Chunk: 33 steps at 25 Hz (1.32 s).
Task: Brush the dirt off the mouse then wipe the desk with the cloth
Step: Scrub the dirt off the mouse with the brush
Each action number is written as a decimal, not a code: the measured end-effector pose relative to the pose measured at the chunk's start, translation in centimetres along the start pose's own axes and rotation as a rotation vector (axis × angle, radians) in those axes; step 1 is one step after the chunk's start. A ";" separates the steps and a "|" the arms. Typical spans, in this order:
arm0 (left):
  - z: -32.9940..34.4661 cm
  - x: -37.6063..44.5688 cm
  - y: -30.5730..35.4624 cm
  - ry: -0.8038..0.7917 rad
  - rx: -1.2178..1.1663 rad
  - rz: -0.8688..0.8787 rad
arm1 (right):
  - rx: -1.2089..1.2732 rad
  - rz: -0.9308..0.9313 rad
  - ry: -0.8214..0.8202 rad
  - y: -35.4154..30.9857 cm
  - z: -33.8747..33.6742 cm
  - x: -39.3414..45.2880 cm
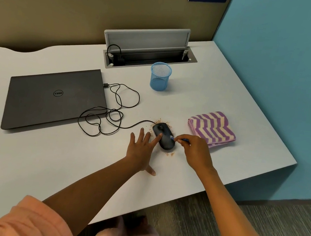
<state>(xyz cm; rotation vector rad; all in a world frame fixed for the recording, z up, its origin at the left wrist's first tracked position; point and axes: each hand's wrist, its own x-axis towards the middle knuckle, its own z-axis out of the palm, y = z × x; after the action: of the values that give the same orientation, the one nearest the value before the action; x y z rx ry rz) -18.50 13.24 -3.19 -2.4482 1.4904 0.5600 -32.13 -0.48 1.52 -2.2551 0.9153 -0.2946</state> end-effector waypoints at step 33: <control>0.2 0.2 -0.2 -0.009 -0.022 0.003 | -0.059 0.026 0.048 1.8 -0.2 -0.7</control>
<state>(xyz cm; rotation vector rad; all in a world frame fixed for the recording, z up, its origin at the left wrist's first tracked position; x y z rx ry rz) -18.29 13.30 -3.45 -2.4568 1.4922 0.5903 -33.68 -1.05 0.55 -2.2968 0.9891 -0.3154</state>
